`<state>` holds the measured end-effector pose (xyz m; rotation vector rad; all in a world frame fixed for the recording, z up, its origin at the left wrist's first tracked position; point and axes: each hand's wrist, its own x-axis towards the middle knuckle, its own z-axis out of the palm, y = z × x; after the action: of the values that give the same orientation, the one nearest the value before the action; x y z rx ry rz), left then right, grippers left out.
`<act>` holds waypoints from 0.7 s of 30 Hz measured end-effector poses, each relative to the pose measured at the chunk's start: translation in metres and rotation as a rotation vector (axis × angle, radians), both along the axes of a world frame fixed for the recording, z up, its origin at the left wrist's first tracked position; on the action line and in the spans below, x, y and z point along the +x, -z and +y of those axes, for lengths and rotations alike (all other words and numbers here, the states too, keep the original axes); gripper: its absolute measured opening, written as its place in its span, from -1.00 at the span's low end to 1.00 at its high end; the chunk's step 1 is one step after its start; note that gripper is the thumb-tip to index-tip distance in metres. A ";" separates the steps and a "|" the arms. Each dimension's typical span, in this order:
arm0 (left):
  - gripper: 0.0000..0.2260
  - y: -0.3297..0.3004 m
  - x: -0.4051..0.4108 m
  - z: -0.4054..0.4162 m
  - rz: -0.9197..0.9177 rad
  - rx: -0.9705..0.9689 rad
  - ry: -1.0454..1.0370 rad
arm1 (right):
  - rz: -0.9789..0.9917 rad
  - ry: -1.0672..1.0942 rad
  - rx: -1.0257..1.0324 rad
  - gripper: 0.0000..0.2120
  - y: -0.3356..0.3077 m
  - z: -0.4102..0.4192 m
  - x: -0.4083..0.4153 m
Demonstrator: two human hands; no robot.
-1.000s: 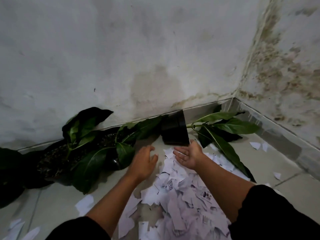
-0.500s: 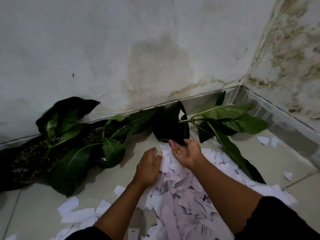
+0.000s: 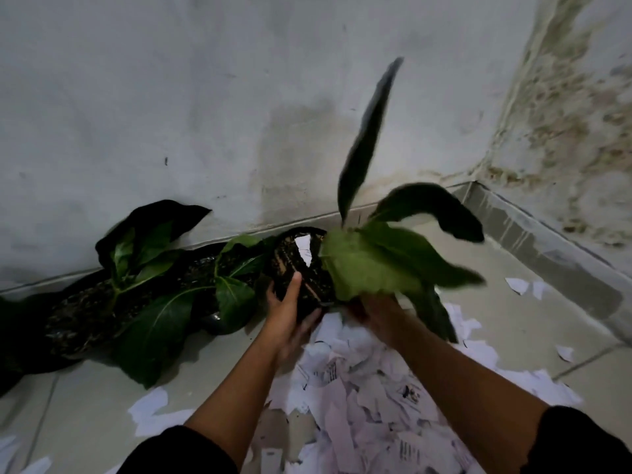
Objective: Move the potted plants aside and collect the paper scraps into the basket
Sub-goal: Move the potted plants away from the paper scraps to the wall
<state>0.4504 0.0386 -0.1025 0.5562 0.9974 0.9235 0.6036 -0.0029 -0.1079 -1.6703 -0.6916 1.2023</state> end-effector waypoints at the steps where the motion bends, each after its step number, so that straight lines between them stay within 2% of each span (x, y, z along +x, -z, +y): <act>1: -0.40 -0.003 0.001 0.001 -0.072 -0.053 -0.035 | -0.053 0.124 0.088 -0.84 -0.005 0.004 -0.010; 2: -0.41 -0.003 0.004 0.001 -0.147 -0.111 -0.066 | -0.124 0.268 0.168 -0.75 -0.004 0.010 -0.013; 4: -0.44 -0.004 0.008 0.001 -0.239 -0.173 -0.106 | -0.309 0.372 0.226 -0.78 -0.013 0.014 -0.027; 7: -0.55 -0.006 0.012 -0.001 -0.281 -0.166 -0.028 | -0.562 0.230 0.336 -0.84 -0.018 0.017 -0.038; 11: -0.64 -0.008 0.010 -0.005 -0.317 -0.215 0.065 | -1.033 0.106 0.206 -0.82 -0.030 0.031 -0.048; 14: -0.68 -0.009 0.004 -0.005 -0.282 -0.231 0.074 | -1.079 0.045 0.058 -0.80 -0.037 0.044 -0.059; 17: -0.71 -0.007 0.001 -0.005 -0.257 -0.233 0.096 | -0.965 0.116 -0.109 -0.73 -0.038 0.054 -0.069; 19: -0.70 -0.006 0.001 -0.005 -0.260 -0.246 0.095 | -0.928 0.145 -0.141 -0.71 -0.039 0.056 -0.073; 21: -0.69 -0.004 0.001 -0.005 -0.278 -0.250 0.093 | -0.973 0.154 -0.128 -0.78 -0.038 0.058 -0.074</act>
<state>0.4517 0.0339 -0.0982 0.2530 0.8126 0.7561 0.5291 0.0555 -0.0699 -2.3584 -1.0360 0.2575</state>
